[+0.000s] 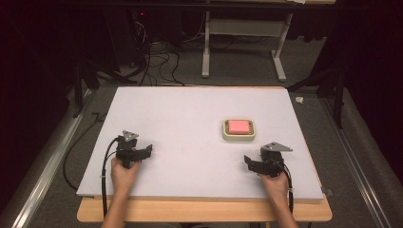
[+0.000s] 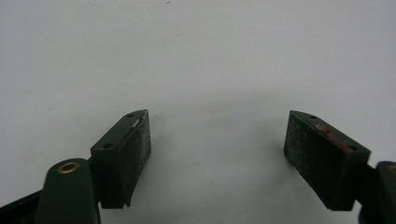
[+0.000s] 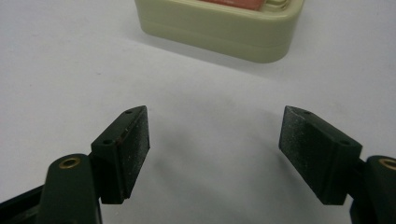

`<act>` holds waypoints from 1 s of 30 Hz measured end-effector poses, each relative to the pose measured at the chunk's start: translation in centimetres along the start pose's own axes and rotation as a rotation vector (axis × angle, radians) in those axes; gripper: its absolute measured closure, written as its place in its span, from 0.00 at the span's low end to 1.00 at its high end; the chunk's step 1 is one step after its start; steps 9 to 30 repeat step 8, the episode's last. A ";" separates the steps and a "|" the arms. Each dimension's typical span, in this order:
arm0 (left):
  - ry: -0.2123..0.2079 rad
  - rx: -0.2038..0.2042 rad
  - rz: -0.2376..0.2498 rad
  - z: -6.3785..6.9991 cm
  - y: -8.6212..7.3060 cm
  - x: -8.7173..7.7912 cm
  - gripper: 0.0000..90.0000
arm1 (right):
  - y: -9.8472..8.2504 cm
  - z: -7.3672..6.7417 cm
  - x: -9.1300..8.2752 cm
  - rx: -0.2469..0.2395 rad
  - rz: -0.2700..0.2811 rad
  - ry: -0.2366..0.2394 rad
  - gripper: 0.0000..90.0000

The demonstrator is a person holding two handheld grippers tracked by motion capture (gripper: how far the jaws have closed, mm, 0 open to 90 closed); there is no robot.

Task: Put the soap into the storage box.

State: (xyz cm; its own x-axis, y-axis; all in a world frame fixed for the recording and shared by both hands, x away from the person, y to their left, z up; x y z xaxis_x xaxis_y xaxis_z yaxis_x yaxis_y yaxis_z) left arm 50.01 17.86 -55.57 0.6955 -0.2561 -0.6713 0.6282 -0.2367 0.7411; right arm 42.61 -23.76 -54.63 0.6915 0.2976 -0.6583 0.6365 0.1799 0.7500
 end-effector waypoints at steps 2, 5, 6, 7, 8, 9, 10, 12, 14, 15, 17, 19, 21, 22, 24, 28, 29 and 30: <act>0.000 0.000 0.000 0.0 0.0 0.0 0.26 | -0.3 0.0 0.4 -0.003 -0.038 0.000 0.26; 0.001 0.001 0.000 0.0 0.0 0.0 0.26 | -0.4 -0.2 0.6 -0.043 -0.054 -0.031 0.25; 0.000 0.000 0.000 0.0 0.0 0.0 0.26 | -0.4 -0.3 0.6 -0.053 -0.058 -0.040 0.24; 0.000 0.000 0.000 0.0 0.0 0.0 0.26 | -0.4 -0.3 0.6 -0.052 -0.058 -0.039 0.24; 0.001 0.000 0.000 0.0 0.0 0.0 0.26 | -0.4 -0.3 0.6 -0.051 -0.057 -0.034 0.24; 0.001 0.000 0.000 0.0 0.0 0.0 0.26 | -0.4 -0.3 0.6 -0.051 -0.057 -0.034 0.24; 0.001 0.000 0.000 0.0 0.0 0.0 0.26 | -0.4 -0.3 0.6 -0.051 -0.057 -0.034 0.24; 0.001 0.000 0.000 0.0 0.0 0.0 0.26 | -0.4 -0.3 0.6 -0.051 -0.057 -0.034 0.24; 0.001 0.000 0.000 0.0 0.0 0.0 0.26 | -0.4 -0.3 0.6 -0.051 -0.057 -0.034 0.24; 0.001 0.000 0.000 0.0 0.0 0.0 0.26 | -0.4 -0.3 0.6 -0.051 -0.057 -0.034 0.24; 0.001 0.000 0.000 0.0 0.0 0.0 0.26 | -0.4 -0.3 0.6 -0.051 -0.057 -0.034 0.24; 0.001 0.000 0.000 0.0 0.0 0.0 0.26 | -0.4 -0.3 0.6 -0.051 -0.057 -0.034 0.24; 0.001 0.000 0.000 0.0 0.0 0.0 0.26 | -0.4 -0.3 0.6 -0.051 -0.057 -0.034 0.24; 0.001 0.000 0.000 0.0 0.0 0.0 0.26 | -0.4 -0.3 0.6 -0.051 -0.057 -0.034 0.24; 0.001 0.000 0.000 0.0 0.0 0.0 0.26 | -0.4 -0.3 0.6 -0.051 -0.057 -0.034 0.24; 0.001 0.000 0.000 0.0 0.0 0.0 0.26 | -0.4 -0.3 0.6 -0.051 -0.057 -0.034 0.24; 0.001 0.000 0.000 0.0 0.0 0.0 0.26 | -0.4 -0.3 0.6 -0.051 -0.057 -0.034 0.24; 0.001 0.000 0.000 0.0 0.0 0.0 0.26 | -0.4 -0.3 0.6 -0.051 -0.057 -0.034 0.24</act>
Point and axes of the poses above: each handheld gripper's, and its own axes: x roughly forward along the jaws, y roughly out of its top, z roughly to its right, the point moved 10 cm from there along x, roughly forward along the jaws, and after that the axes turned 1 degree about y, right-handed, at the moved point
